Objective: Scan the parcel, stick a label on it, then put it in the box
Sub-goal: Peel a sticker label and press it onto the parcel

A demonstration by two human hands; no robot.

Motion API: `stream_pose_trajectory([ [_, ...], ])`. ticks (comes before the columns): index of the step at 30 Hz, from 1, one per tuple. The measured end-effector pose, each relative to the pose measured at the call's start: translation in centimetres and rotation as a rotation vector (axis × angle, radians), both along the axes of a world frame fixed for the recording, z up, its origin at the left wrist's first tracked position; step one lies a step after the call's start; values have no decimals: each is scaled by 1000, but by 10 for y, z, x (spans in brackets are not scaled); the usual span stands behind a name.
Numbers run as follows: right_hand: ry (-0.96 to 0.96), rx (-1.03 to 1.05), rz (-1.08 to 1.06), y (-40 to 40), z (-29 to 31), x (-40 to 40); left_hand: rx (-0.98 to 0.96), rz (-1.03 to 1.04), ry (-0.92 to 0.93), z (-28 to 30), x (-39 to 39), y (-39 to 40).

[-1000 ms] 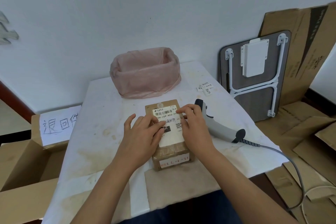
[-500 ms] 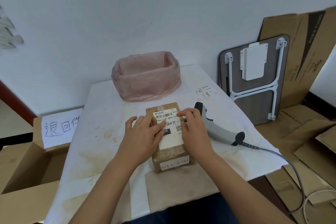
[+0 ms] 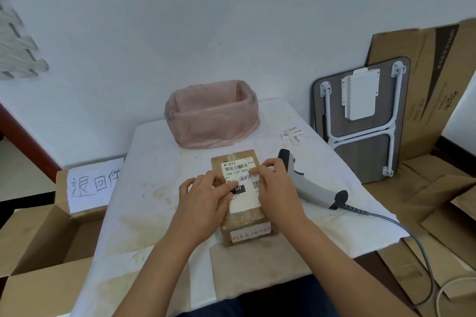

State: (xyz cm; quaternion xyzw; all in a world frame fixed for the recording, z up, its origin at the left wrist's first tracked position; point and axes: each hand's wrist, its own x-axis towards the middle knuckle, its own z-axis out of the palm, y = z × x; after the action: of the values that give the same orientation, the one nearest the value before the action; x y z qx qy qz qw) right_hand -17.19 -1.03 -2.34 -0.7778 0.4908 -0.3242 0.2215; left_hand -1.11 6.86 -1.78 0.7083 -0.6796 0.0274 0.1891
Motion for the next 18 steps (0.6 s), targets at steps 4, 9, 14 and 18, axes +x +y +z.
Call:
stream_pose_trajectory([
  [4, 57, 12, -1, 1, 6, -1, 13, 15, -17, 0, -1, 0],
  [9, 66, -10, 11, 3, 11, -3, 12, 36, -23, -5, -2, -1],
  [14, 21, 8, 20, 7, 12, -5, -28, 45, 23, -9, -4, 2],
  [18, -13, 55, -4, 9, 10, -10, 0, 74, 228, -7, -7, 1],
])
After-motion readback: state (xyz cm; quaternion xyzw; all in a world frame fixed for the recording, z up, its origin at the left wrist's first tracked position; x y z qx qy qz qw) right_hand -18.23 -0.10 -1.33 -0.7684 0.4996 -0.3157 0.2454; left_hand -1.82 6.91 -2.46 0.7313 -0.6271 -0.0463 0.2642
